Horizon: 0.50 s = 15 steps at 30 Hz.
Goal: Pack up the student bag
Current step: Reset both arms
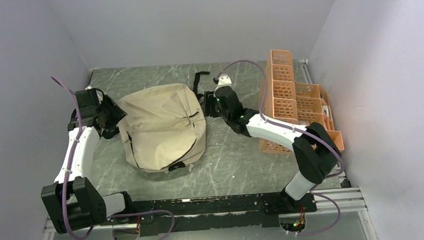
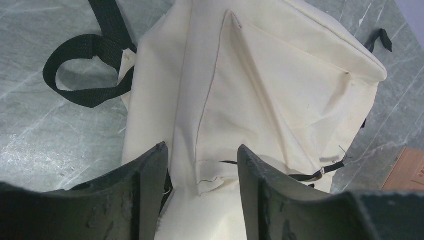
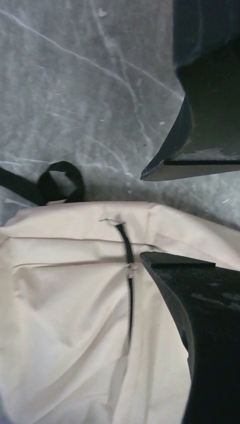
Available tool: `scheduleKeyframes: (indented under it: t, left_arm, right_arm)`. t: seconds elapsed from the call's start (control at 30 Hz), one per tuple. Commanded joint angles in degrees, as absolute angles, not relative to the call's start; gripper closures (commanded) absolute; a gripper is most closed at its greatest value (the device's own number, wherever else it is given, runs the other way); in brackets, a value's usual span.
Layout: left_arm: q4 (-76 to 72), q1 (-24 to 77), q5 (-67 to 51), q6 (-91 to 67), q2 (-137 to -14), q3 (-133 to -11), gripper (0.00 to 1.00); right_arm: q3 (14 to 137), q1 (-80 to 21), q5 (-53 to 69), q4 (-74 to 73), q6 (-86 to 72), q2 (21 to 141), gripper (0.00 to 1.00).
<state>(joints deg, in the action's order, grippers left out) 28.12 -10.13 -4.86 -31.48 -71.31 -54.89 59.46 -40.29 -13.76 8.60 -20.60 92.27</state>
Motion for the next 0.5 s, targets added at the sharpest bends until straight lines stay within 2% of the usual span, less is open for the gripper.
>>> scheduleKeyframes:
  t: [0.0,0.2,0.37,0.47]
  left_arm:
    - [27.1,-8.9,-4.3,-30.1,-69.1,-53.9,0.4]
    - [26.1,-2.8,-2.9,-28.1,-65.0,-51.2,0.31]
    - [23.9,2.2,-3.3,-24.1,-59.9,-49.0,0.16]
    - [22.8,3.1,-6.4,-22.0,-57.8,-48.9,0.12]
  right_arm:
    - [57.0,-40.8,-9.8,1.5,-24.7,89.9,0.4]
    - [53.7,-42.3,-8.2,-1.9,-28.0,87.0,0.37]
    - [54.1,-42.4,-10.4,-3.8,-27.2,83.4,0.36]
    - [55.6,-42.4,-11.2,-4.8,-24.9,80.7,0.35]
